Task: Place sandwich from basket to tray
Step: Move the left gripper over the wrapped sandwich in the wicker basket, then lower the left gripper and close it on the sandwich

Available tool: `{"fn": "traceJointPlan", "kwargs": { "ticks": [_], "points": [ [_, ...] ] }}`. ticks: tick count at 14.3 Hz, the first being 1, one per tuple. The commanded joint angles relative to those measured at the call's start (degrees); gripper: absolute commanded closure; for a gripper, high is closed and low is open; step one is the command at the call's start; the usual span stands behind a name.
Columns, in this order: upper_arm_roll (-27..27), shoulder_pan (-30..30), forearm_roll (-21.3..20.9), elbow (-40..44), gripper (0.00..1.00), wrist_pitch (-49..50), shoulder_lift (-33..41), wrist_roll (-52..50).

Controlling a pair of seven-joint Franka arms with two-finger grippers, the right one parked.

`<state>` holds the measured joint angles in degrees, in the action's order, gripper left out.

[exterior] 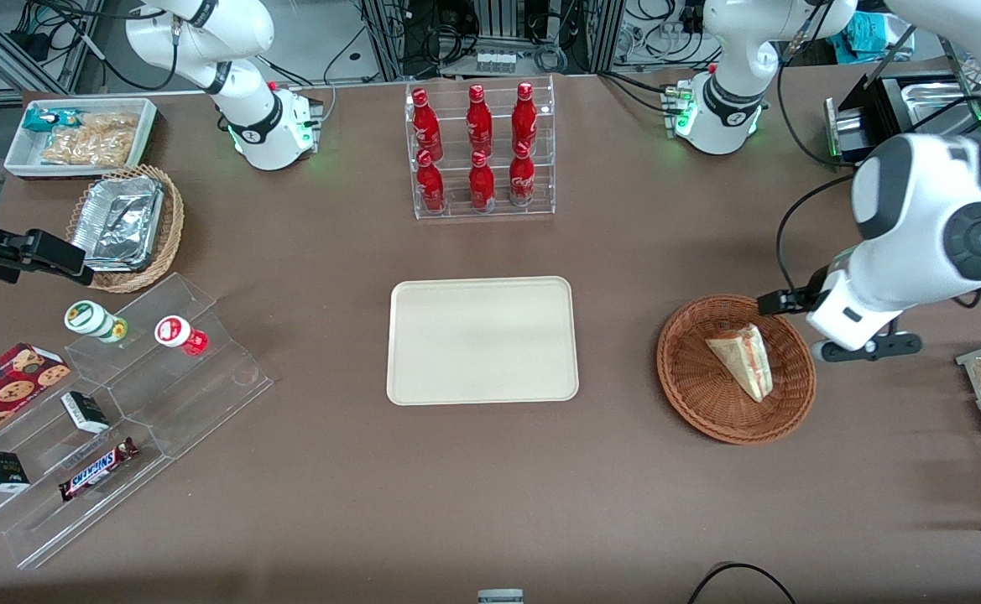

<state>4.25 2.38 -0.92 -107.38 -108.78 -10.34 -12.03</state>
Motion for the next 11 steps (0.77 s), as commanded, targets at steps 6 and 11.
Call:
{"fn": "traceJointPlan", "kwargs": {
  "ticks": [6,11],
  "points": [
    [-0.2,0.4,-0.9,-12.3,0.00,-20.0,-2.7,-23.3],
    [-0.3,0.0,-0.1,-14.5,0.00,-27.8,-6.4,-27.8]
  ]
}}
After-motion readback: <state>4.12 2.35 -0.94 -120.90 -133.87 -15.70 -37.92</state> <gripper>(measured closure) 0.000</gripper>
